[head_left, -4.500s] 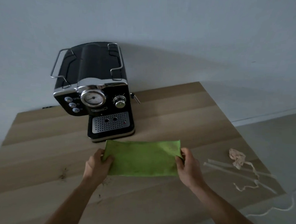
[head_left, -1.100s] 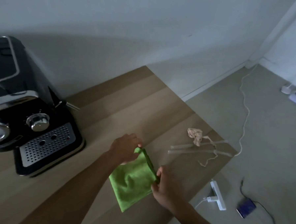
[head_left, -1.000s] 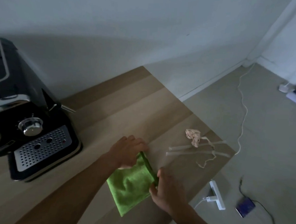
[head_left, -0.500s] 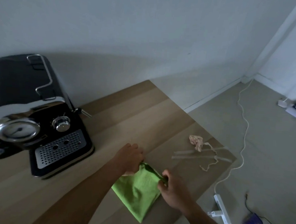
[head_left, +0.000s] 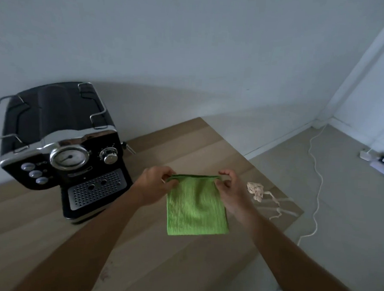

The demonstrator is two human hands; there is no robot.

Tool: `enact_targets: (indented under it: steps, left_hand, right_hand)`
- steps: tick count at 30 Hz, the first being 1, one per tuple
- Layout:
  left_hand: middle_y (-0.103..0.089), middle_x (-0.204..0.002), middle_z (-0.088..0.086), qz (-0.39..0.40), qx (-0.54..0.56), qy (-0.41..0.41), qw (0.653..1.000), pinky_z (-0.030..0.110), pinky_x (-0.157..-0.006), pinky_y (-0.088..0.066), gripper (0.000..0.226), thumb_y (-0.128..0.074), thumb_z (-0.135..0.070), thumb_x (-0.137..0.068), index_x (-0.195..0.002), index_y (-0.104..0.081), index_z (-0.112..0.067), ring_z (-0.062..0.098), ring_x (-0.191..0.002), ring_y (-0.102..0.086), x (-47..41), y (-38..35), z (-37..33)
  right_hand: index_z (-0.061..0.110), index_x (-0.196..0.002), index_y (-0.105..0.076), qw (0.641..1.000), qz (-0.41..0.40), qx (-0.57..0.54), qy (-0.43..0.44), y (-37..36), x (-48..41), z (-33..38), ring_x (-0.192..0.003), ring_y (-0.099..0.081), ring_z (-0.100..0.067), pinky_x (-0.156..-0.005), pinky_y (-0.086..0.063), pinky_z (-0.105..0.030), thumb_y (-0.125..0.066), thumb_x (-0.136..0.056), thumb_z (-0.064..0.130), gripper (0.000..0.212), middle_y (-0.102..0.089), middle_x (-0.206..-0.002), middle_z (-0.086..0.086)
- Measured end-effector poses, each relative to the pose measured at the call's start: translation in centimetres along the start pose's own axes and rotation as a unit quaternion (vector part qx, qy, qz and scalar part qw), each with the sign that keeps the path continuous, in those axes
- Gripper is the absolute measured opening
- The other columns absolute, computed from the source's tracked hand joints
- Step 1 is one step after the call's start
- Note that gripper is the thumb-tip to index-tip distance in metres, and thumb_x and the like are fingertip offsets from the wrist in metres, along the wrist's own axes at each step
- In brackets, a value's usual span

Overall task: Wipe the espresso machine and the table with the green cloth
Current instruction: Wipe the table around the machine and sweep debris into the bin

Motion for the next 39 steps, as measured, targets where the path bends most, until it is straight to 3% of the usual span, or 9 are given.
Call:
enact_targets:
  steps: [6,13,16,20,24,28,32,36,39]
  left_hand:
    - [-0.067,-0.077,-0.001,-0.053,0.046,0.046,0.996,0.02,-0.058,-0.042,0.009,-0.066,-0.03,-0.087,-0.087,-0.068,-0.021,0.014,-0.074,-0.063,-6.2,-0.7,-1.9]
    - [-0.069,-0.079,0.003,-0.068,0.142,0.154,0.975,0.029,-0.068,-0.055,0.018,-0.066,-0.02,-0.085,-0.072,-0.06,-0.029,0.02,-0.075,-0.067,-18.4,-6.3,0.0]
    - [-0.068,-0.085,0.0,-0.072,0.147,0.183,0.969,0.014,-0.062,-0.046,0.011,-0.063,-0.015,-0.086,-0.084,-0.064,-0.026,0.013,-0.075,-0.063,-22.6,-9.5,1.9]
    - [-0.062,-0.116,0.002,-0.085,0.01,0.145,0.986,0.037,-0.089,-0.049,0.034,-0.054,-0.018,-0.087,-0.119,-0.063,-0.019,0.023,-0.104,-0.059,-24.1,-11.7,4.8]
    - [-0.051,-0.133,0.002,-0.106,-0.143,0.115,0.977,0.043,-0.097,-0.038,0.055,-0.036,-0.045,-0.082,-0.128,-0.054,-0.021,0.028,-0.12,-0.048,-24.1,-11.1,7.6]
    - [-0.039,-0.146,0.007,-0.084,-0.227,0.159,0.957,0.052,-0.109,-0.026,0.08,-0.03,-0.065,-0.074,-0.14,-0.043,-0.022,0.032,-0.133,-0.034,-24.7,-10.1,10.1]
    - [-0.021,-0.154,-0.001,-0.073,-0.224,0.206,0.95,0.055,-0.112,-0.018,0.092,-0.025,-0.079,-0.066,-0.145,-0.026,-0.033,0.027,-0.142,-0.015,-24.8,-9.6,11.3]
    - [-0.028,-0.148,-0.003,-0.089,-0.238,0.198,0.947,0.054,-0.109,-0.023,0.092,-0.029,-0.082,-0.064,-0.142,-0.031,-0.034,0.025,-0.137,-0.023,-25.1,-9.2,11.6]
    - [-0.033,-0.144,-0.004,-0.1,-0.244,0.188,0.946,0.053,-0.106,-0.028,0.087,-0.035,-0.081,-0.064,-0.138,-0.035,-0.035,0.025,-0.132,-0.03,-25.0,-9.0,11.8]
  right_hand:
    - [0.025,-0.101,-0.053,0.998,-0.027,0.054,0.0,3.1,-9.4,2.0,-0.069,-0.061,-0.018,-0.062,-0.05,-0.029,-0.062,-0.087,0.029,0.017,-0.062,-0.082,-0.002]
    - [0.019,-0.096,-0.053,0.987,0.003,0.158,0.028,3.2,-22.7,-0.6,-0.057,-0.057,-0.014,-0.05,-0.047,-0.027,-0.057,-0.09,0.025,0.01,-0.066,-0.083,-0.006]
    - [0.017,-0.119,-0.048,0.963,0.04,0.261,0.057,1.8,-26.0,-3.4,-0.097,-0.058,-0.022,-0.082,-0.049,-0.036,-0.051,-0.092,0.032,0.031,-0.058,-0.118,-0.008]
    - [0.034,-0.144,-0.015,0.872,0.184,0.429,0.145,-2.3,-25.6,-7.4,-0.143,-0.006,-0.029,-0.112,-0.016,-0.056,-0.025,-0.084,0.071,0.071,-0.008,-0.156,-0.003]
    - [0.034,-0.145,-0.017,0.811,0.211,0.494,0.229,-5.1,-25.8,-10.0,-0.142,-0.005,-0.04,-0.106,-0.011,-0.069,-0.016,-0.079,0.079,0.08,-0.012,-0.156,-0.008]
    - [0.03,-0.138,-0.035,0.834,0.163,0.483,0.21,-5.3,-28.3,-10.3,-0.134,-0.03,-0.044,-0.098,-0.028,-0.07,-0.029,-0.086,0.057,0.059,-0.034,-0.145,-0.011]
    - [0.034,-0.143,-0.03,0.874,0.124,0.443,0.154,-5.7,-32.9,-9.0,-0.141,-0.014,-0.04,-0.106,-0.015,-0.069,-0.017,-0.085,0.048,0.06,-0.023,-0.152,-0.009]
    - [0.03,-0.148,0.002,0.82,0.194,0.501,0.2,-9.0,-34.6,-7.7,-0.142,0.012,-0.035,-0.109,0.005,-0.059,-0.014,-0.083,0.07,0.078,0.009,-0.157,-0.006]
    - [0.018,-0.147,-0.021,0.821,0.212,0.457,0.27,-10.1,-33.4,-7.3,-0.143,-0.008,-0.034,-0.113,-0.01,-0.059,-0.013,-0.084,0.058,0.075,-0.015,-0.156,-0.012]
Point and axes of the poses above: each hand's wrist, its own x-axis away from the middle knuckle, its own y-axis out of the back of the hand, z = x × y, the point moved 3 cm from there along -x, towards the middle knuckle
